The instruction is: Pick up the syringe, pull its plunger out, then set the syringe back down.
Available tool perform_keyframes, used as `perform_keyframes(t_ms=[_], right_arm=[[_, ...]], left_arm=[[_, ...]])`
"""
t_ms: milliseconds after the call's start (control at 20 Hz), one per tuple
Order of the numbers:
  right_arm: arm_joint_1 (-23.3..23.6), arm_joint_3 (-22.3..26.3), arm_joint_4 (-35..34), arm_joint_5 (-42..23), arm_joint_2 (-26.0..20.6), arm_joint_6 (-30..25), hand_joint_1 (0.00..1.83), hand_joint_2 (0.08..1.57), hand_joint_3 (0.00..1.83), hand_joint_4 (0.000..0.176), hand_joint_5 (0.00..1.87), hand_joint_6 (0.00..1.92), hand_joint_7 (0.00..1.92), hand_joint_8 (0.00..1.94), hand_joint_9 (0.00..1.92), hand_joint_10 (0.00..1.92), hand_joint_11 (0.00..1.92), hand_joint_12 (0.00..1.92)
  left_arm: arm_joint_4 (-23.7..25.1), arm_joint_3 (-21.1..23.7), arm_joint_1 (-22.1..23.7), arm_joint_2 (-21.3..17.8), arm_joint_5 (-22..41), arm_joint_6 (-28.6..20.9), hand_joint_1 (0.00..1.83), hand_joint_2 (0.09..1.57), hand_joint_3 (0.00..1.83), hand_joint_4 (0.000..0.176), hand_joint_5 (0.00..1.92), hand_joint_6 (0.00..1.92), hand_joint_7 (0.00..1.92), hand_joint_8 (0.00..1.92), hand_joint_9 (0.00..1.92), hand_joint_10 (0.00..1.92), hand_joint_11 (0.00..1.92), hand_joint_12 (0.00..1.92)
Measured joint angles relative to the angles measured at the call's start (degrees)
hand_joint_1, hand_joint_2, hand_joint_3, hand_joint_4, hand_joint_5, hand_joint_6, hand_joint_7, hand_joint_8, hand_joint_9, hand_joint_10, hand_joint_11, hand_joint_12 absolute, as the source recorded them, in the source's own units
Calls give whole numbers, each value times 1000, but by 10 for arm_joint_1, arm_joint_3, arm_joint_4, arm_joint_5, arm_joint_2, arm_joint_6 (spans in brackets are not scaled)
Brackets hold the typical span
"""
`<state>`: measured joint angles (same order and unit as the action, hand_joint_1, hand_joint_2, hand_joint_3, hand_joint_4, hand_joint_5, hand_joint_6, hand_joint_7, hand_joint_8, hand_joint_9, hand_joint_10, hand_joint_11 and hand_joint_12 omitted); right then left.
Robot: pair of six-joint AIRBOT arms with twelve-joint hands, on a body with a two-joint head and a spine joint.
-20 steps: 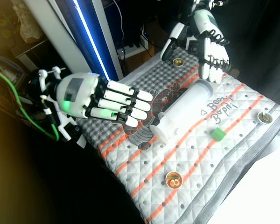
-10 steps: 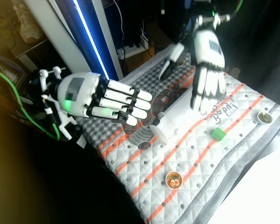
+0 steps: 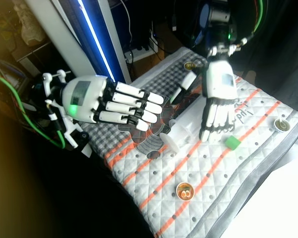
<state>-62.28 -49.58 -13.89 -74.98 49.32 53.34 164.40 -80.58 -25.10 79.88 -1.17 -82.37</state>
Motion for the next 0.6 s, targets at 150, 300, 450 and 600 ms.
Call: perform_keyframes(t_ms=[150, 300, 450, 600], right_arm=[[0, 0, 0, 0, 0, 0, 1003, 924, 7, 0, 580, 24, 512, 23, 231, 550, 0, 1246], [0, 0, 0, 0, 0, 0, 990, 951, 13, 0, 603, 29, 532, 28, 235, 561, 0, 1254], [2, 0, 1, 1, 0, 0, 1010, 969, 11, 0, 612, 27, 532, 22, 238, 570, 0, 1291], [2, 0, 0, 0, 0, 0, 1032, 991, 3, 0, 635, 24, 549, 20, 210, 711, 0, 1360]], left_arm=[[4, -10, -3, 10, 12, 0, 974, 856, 22, 0, 448, 16, 479, 29, 418, 130, 0, 1525], [6, -13, -3, 11, 12, 0, 1015, 944, 0, 0, 550, 3, 518, 4, 222, 663, 0, 1663], [6, -29, -5, 23, 13, -5, 1142, 1132, 0, 0, 869, 888, 721, 117, 198, 1245, 0, 1859], [4, -44, -6, 31, 11, -8, 1178, 1251, 4, 0, 875, 1249, 547, 1399, 261, 1260, 13, 1790]])
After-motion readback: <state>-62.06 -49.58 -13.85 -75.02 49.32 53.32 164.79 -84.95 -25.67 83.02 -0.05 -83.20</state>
